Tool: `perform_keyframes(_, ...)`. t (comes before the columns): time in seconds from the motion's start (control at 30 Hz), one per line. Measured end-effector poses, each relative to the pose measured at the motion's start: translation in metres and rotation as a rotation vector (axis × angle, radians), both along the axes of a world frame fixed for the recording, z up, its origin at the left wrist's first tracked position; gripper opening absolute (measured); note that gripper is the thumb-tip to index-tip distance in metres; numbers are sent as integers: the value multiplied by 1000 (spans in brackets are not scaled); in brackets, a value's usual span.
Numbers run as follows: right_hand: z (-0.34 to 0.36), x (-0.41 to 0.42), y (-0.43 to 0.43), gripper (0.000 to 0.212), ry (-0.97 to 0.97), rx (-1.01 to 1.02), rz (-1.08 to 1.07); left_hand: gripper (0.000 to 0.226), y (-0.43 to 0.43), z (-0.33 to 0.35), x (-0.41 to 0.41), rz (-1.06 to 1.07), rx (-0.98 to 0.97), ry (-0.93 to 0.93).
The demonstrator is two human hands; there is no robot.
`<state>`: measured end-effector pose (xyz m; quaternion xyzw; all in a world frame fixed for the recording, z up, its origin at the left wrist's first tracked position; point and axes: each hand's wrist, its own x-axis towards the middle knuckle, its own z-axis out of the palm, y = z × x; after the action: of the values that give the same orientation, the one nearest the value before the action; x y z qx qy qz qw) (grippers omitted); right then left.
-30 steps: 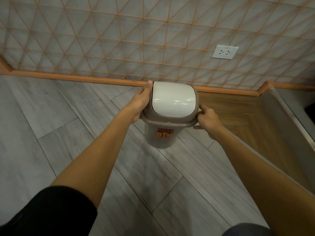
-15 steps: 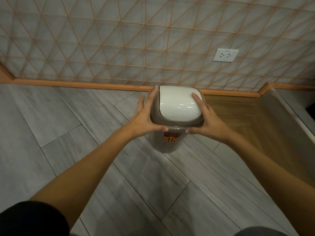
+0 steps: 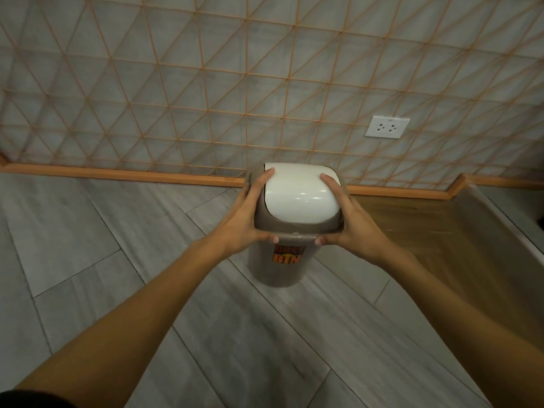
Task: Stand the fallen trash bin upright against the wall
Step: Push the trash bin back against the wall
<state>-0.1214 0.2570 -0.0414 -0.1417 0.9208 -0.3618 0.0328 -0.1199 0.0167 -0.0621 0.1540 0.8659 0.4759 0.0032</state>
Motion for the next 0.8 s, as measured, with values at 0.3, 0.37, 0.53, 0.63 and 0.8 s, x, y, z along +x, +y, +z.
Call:
perform_keyframes(0.3, -6, -63, 0, 121, 11, -18, 31, 127, -5, -8, -63, 5, -60, 63)
perform_keyframes(0.37, -6, -76, -2, 121, -2, -26, 23, 126, -5, -7, -75, 19, -79, 71)
perform_keyframes(0.53, -6, -104, -6, 120, -28, -76, -14, 122, -1, -7, -102, 31, -118, 87)
perform_keyframes(0.63, -7, -121, -10, 121, -10, -52, -8, 120, 0, -6, -117, 72, -165, 83)
perform_keyframes(0.8, -12, -144, -12, 117, 6, -81, -29, 119, 7, -5, -135, 115, -184, 92)
